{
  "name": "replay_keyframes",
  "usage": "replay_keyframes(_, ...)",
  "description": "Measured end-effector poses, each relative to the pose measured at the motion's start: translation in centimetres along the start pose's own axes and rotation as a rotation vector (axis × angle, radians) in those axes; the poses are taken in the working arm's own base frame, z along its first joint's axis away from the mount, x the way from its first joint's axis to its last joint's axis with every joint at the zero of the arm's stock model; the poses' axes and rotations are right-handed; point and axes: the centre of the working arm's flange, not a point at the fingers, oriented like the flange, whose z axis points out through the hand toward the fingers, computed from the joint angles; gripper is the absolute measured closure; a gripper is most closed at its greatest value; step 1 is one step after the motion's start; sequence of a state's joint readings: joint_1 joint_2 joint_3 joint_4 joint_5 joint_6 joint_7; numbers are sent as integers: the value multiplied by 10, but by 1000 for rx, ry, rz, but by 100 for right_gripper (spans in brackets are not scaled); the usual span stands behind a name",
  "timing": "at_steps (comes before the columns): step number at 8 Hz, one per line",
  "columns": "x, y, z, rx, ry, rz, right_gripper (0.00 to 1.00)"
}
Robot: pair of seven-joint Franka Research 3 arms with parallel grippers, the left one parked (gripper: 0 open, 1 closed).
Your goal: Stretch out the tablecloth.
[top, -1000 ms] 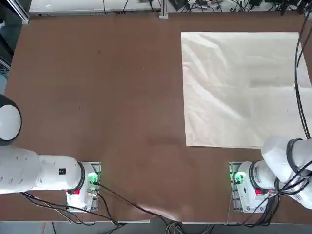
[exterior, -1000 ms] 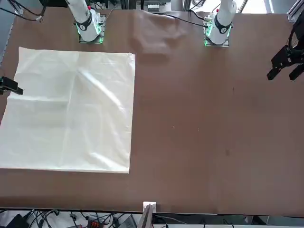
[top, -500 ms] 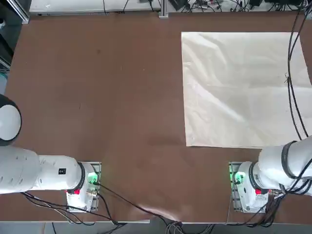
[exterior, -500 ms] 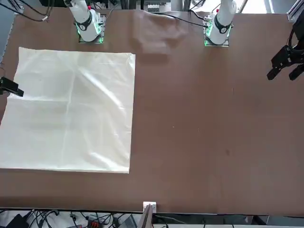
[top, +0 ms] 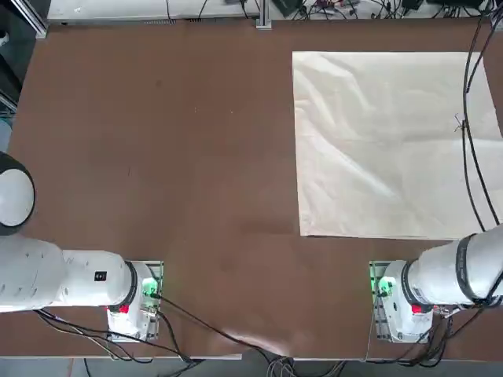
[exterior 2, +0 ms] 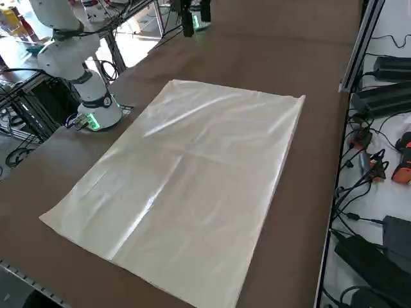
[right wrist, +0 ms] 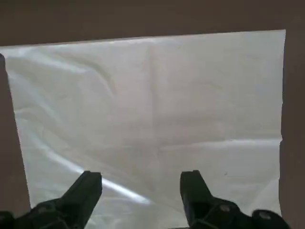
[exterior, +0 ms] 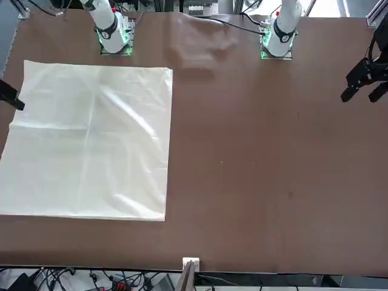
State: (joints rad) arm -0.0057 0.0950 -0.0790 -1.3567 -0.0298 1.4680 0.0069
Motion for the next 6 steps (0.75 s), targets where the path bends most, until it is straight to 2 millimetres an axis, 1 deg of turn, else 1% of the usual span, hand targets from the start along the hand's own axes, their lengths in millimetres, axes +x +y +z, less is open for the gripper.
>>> replay_keyframes(2, -22, 5, 8, 20, 8, 6, 0)
replay_keyframes(3, -27, 5, 11, 23, 6, 5, 0)
replay_keyframes(6, -27, 0, 13, 24, 6, -13, 0)
